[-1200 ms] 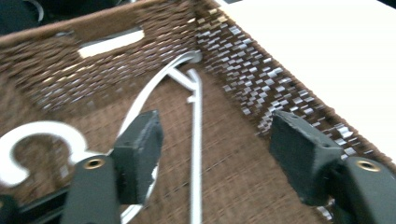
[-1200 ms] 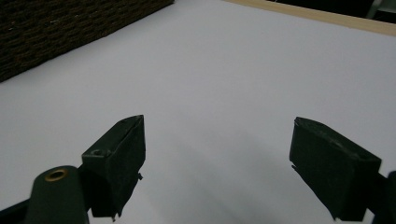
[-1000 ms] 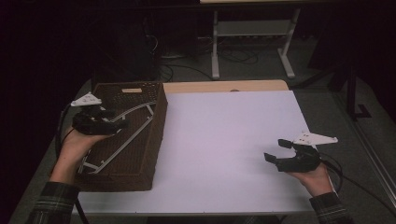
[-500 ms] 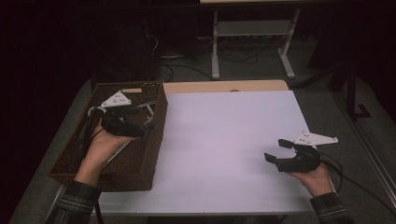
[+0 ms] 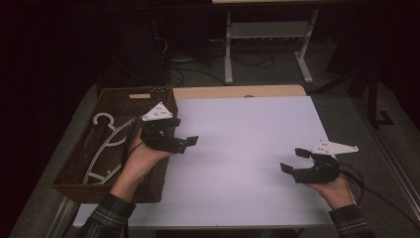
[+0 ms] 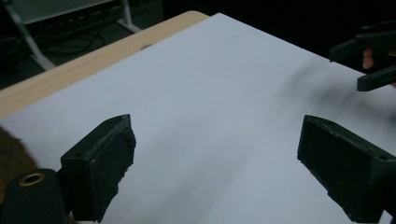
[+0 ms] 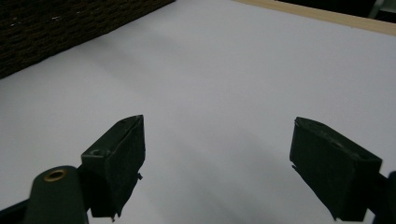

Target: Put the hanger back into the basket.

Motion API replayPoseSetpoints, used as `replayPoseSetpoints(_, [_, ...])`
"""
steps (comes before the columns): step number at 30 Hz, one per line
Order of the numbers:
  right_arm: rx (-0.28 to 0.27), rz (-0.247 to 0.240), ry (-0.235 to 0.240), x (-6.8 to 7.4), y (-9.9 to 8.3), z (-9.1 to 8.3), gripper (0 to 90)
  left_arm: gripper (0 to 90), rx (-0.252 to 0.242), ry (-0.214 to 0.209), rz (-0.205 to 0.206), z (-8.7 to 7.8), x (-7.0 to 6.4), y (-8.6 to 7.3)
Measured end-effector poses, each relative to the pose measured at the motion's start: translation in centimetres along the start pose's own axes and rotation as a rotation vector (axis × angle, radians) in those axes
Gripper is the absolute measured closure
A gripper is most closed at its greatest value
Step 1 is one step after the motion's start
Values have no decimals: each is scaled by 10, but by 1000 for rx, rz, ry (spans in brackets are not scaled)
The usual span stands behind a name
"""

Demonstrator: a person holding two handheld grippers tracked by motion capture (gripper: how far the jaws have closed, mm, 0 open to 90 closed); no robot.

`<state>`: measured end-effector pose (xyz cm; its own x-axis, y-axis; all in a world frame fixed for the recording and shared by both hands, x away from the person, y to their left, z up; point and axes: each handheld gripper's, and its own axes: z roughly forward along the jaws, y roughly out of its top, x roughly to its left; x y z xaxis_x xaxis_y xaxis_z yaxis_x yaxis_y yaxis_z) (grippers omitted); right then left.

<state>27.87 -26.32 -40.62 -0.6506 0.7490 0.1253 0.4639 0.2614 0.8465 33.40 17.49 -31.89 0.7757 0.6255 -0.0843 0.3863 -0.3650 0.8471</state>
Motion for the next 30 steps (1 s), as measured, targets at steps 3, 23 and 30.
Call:
replayPoseSetpoints(3, [0,-1,-1,0,0,0,172,96,3,-24,4,12,-9,-3])
replayPoseSetpoints(23, [9,-14,-5,0,-1,-1,160,71,38,-53,69,68,-45,-38])
replayPoseSetpoints(30, [19,-24,-6,1,-2,1,147,71,11,-78,84,77,-46,-52])
